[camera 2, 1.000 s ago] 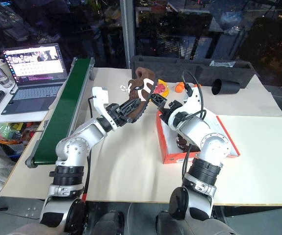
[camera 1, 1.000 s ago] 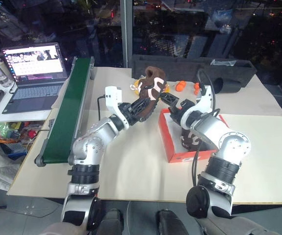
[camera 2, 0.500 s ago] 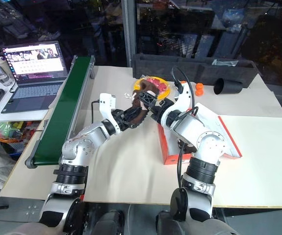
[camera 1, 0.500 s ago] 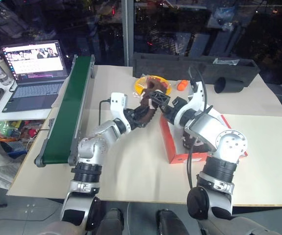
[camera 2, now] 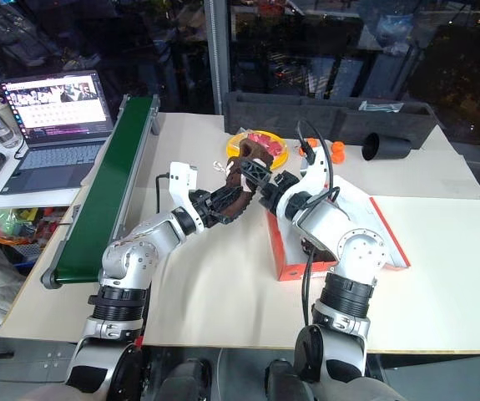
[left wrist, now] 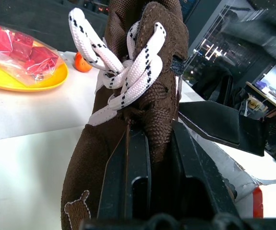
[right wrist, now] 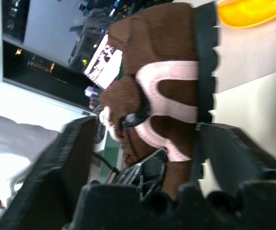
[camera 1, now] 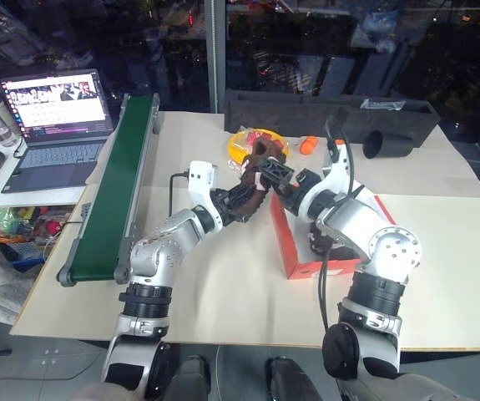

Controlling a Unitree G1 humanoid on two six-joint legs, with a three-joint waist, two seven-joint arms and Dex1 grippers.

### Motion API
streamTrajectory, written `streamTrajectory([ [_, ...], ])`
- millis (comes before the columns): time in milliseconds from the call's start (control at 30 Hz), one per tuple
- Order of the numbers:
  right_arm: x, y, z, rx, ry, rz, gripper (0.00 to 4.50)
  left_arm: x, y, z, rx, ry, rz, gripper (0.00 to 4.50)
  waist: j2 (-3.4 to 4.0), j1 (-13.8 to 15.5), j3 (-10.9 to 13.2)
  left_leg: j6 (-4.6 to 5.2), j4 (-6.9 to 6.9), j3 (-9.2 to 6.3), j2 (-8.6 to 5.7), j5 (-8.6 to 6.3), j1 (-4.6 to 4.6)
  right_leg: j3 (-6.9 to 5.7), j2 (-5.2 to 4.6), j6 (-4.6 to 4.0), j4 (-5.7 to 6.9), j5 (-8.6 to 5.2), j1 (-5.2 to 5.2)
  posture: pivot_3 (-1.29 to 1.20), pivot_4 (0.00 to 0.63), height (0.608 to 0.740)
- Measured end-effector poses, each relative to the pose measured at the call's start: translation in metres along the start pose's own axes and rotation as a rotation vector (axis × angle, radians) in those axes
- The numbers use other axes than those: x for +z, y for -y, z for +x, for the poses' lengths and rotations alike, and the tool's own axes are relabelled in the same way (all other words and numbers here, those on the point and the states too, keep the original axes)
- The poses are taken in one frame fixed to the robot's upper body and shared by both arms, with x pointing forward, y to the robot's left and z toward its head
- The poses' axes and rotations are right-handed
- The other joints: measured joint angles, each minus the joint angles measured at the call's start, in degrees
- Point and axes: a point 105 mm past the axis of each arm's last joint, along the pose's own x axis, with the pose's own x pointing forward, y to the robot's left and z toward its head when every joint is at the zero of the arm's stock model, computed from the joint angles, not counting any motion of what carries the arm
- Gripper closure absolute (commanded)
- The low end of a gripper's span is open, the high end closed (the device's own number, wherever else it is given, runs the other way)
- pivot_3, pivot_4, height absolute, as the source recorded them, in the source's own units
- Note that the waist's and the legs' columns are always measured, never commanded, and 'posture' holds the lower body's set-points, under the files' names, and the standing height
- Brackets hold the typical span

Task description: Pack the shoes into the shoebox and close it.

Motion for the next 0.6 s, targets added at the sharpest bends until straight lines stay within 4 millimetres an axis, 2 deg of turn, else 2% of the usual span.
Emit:
streamTrajectory([
  [600,-0.0040,0.0093,-0.0005,-0.029,-0.029,-0.096,1.75,-0.0048,-0.0018,-0.0012,0.007,-0.032,-0.016,4.44,0.00,-0.02,0.00,0.00,0.00,0.00,0.00,0.00,0.00,0.00,0.00,0.00,0.00,0.00,0.00,0.00,0.150,0.699],
])
